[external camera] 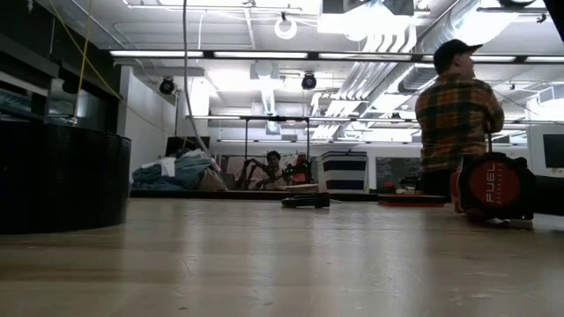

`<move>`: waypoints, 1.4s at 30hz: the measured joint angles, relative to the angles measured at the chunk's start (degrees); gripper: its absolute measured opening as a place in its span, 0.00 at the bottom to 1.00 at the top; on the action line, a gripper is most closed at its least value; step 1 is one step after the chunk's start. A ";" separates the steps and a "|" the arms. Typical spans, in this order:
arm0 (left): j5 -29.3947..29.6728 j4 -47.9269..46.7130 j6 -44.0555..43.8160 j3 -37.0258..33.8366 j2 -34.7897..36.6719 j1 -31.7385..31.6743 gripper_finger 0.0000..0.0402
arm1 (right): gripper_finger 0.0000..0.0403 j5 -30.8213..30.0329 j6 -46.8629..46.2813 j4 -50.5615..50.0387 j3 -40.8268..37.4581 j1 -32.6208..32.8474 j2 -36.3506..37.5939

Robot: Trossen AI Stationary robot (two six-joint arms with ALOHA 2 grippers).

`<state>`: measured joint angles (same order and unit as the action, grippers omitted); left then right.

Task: Coil cords
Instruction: Coil the white wire

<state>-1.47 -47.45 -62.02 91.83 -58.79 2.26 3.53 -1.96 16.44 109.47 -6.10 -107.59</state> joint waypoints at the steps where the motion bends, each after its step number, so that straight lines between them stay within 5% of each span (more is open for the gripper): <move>1: 1.30 -0.94 1.31 0.00 0.22 0.00 0.00 | 0.00 0.00 -0.67 -0.64 0.00 -0.16 0.00; 17: 21.08 0.01 32.59 4.33 1.37 0.02 0.00 | 0.00 1.13 -3.06 -10.06 0.09 -2.26 1.64; 25: 22.54 5.31 46.01 4.39 -0.55 0.02 0.01 | 0.00 1.15 -4.11 -10.97 0.13 -1.24 1.74; 42: 22.08 14.45 51.84 4.42 -5.09 -1.27 0.01 | 0.00 0.82 -6.62 -14.77 0.20 0.18 1.84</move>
<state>20.62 -33.00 -10.17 96.25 -63.87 0.99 4.35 -8.58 1.67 109.67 -5.91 -105.75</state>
